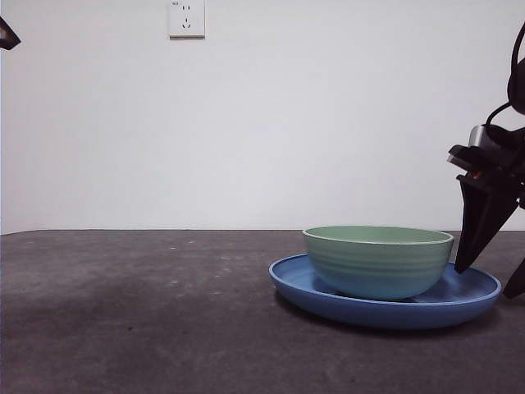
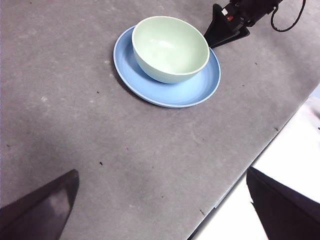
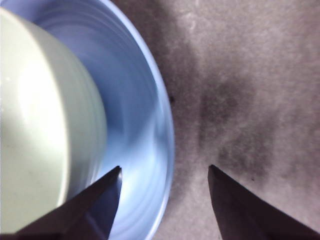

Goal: Place the green bowl on the blue plate

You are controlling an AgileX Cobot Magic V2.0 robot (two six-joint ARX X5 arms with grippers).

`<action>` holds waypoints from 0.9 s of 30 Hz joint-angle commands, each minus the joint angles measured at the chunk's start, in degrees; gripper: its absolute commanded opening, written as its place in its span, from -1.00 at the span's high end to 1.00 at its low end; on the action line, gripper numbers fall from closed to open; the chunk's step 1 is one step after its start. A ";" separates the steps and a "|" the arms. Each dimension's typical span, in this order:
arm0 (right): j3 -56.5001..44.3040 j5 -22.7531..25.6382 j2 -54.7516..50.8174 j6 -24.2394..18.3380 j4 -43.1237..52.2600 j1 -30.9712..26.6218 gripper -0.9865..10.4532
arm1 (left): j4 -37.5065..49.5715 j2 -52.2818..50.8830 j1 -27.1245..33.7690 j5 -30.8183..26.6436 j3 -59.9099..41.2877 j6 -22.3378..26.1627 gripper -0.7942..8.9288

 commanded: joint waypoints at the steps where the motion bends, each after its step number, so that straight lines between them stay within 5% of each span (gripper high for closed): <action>1: 0.83 -0.28 2.01 -0.79 0.96 0.04 0.43 | 0.63 0.20 -0.48 0.09 0.76 -0.20 -0.32; 8: 0.83 -0.31 3.65 -2.14 1.92 0.11 0.51 | 0.61 0.20 -0.48 0.09 0.76 -0.17 -0.32; 13: 0.83 -0.28 3.67 -2.25 1.92 0.11 0.77 | 0.66 0.20 -0.48 0.09 0.76 -0.15 -0.32; 27: 1.25 -0.79 3.52 -0.57 1.90 0.09 0.80 | 0.61 0.20 -0.48 0.09 0.76 -0.15 -0.32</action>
